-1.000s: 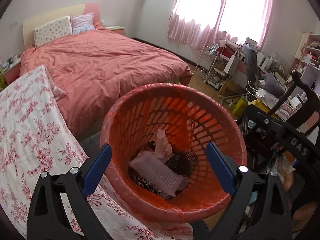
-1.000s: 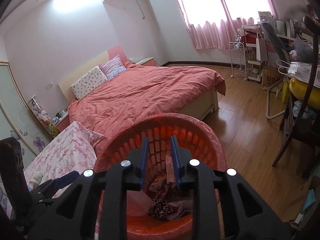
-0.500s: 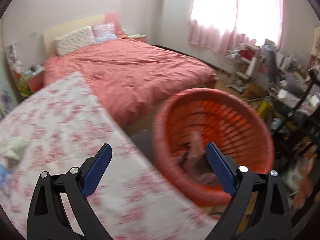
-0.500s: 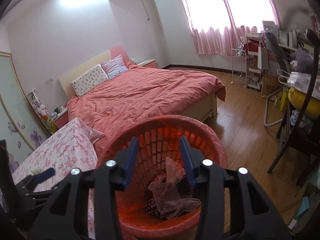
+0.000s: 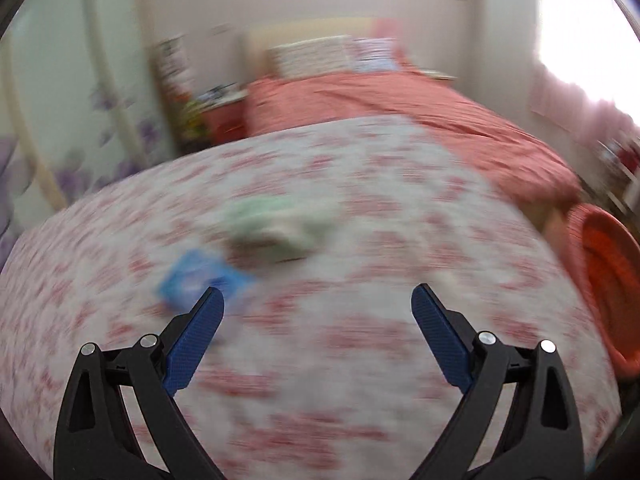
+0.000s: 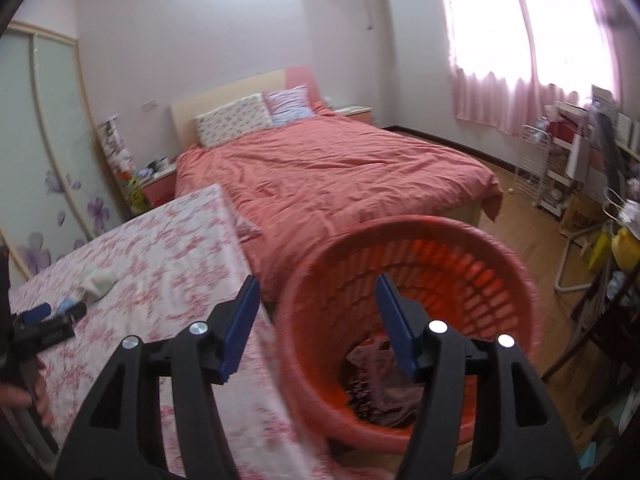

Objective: Collect trash
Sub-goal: 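Move both open tools back over the bed, then grasp the blue tissue packet with the left tool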

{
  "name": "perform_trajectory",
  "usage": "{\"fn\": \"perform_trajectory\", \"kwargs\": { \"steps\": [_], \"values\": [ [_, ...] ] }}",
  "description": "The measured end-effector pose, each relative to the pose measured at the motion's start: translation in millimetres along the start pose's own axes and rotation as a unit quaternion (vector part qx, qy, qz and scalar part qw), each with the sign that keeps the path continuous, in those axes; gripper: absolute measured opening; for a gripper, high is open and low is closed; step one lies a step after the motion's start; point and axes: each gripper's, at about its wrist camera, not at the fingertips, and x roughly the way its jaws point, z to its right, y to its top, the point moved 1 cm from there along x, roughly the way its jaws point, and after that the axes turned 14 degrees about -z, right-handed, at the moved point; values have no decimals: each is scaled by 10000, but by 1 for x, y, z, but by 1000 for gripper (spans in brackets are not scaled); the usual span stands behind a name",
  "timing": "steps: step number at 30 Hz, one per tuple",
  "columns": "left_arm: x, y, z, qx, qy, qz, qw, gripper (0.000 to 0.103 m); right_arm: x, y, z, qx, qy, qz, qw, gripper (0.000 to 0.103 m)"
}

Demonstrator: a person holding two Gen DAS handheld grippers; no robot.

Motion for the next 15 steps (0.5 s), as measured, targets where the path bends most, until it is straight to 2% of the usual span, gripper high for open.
{"fn": "perform_trajectory", "kwargs": {
  "steps": [3, 7, 12, 15],
  "values": [
    [13, 7, -37, -658, 232, -196, 9974, 94, 3, -1, -19, -157, 59, -67, 9998, 59],
    [31, 11, -58, -1226, 112, -538, 9909, 94, 9, -1, -40, -351, 129, -160, 9992, 59],
    [51, 19, -54, -1417, 257, -814, 9862, 94, 14, -3, -59, -544, 187, -230, 9981, 59],
    [57, 21, -55, -1438, 233, -808, 9860, 84, 16, -2, -70, -652, 209, -248, 9973, 59]
  ]
}}
